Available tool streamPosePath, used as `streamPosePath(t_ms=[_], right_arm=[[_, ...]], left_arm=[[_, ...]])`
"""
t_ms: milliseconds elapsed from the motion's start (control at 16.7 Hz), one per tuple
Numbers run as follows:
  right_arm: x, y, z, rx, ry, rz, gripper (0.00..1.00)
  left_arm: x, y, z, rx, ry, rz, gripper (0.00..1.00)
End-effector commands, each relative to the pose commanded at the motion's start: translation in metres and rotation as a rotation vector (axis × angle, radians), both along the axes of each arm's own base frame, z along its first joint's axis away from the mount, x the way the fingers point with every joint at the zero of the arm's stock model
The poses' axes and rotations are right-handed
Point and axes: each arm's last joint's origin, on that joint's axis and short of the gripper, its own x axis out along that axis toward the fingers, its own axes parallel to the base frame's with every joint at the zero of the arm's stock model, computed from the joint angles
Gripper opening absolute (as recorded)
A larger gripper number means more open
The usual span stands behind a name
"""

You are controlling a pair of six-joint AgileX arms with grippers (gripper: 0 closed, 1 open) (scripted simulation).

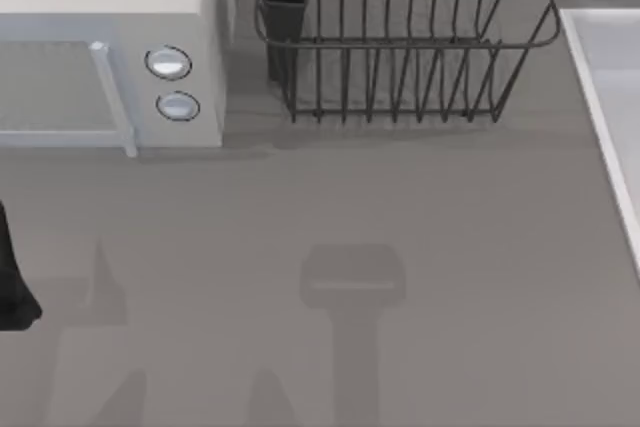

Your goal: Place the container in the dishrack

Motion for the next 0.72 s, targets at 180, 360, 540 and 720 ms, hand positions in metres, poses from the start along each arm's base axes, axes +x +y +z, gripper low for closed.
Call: streamPosePath(t_ms=[180,360,540,720], right_arm=[[0.0,0.0,0.0,0.0,0.0,0.0,0.0],[0.0,0.0,0.0,0.0,0.0,0.0,0.0],[0.0,0.0,0.0,0.0,0.0,0.0,0.0],[0.0001,-0.002,0.0043,-0.002,-0.003,-0.005,0.0]], left_arm=[[0.0,0.0,0.0,0.0,0.0,0.0,1.0],[0.0,0.0,0.0,0.0,0.0,0.0,1.0],[0.0,0.0,0.0,0.0,0.0,0.0,1.0],[0.0,0.0,0.0,0.0,0.0,0.0,1.0]])
